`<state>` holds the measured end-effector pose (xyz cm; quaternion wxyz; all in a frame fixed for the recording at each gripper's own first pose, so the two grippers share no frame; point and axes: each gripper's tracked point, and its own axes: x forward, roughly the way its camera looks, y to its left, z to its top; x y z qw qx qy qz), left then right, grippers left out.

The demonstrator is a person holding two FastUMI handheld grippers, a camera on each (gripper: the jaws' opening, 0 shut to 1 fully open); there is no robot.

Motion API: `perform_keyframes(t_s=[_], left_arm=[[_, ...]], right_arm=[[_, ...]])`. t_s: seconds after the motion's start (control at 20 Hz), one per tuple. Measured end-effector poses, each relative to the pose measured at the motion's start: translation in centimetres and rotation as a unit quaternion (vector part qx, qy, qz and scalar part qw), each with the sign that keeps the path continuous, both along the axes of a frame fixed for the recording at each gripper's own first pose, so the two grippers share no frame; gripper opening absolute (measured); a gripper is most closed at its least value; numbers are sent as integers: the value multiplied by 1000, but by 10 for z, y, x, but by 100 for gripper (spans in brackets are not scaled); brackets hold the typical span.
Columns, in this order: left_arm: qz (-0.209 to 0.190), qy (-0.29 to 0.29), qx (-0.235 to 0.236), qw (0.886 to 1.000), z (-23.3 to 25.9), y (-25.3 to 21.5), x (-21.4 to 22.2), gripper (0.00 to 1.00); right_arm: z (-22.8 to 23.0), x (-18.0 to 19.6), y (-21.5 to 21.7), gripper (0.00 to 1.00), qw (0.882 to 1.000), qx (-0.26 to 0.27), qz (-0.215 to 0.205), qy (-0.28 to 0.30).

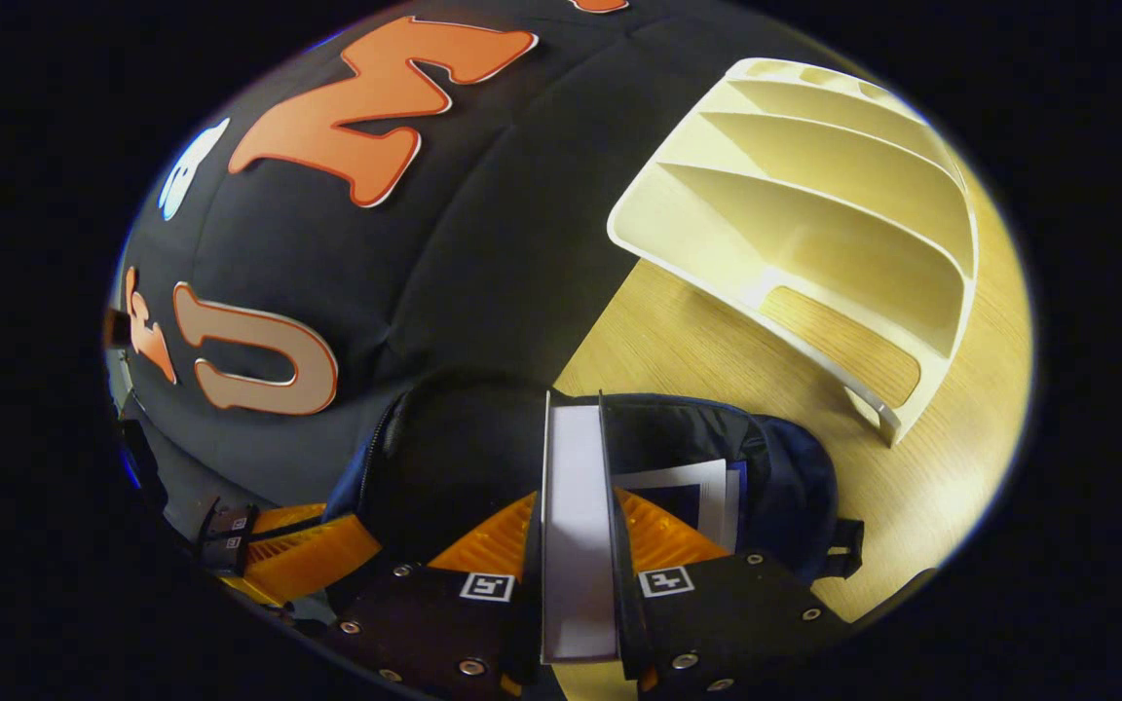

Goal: Open the schoolbag, grab two books from the bookshelf and put them into the schoolbag.

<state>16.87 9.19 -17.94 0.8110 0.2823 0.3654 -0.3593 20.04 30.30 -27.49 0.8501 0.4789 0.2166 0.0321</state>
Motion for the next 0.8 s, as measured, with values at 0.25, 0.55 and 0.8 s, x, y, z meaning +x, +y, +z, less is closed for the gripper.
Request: perform_keyframes(t_s=[0.25, 0.55, 0.8], left_arm=[[-3, 5, 3, 1000, -6, -2, 0, 5], [-9, 21, -3, 1000, -12, -10, -5, 5], [9, 19, -9, 1000, -16, 1, 0, 5]], right_arm=[[-30, -7, 37, 37, 997, -13, 57, 40], [-59, -21, 60, 46, 987, -30, 111, 113], [-50, -33, 30, 81, 986, -48, 105, 118]])
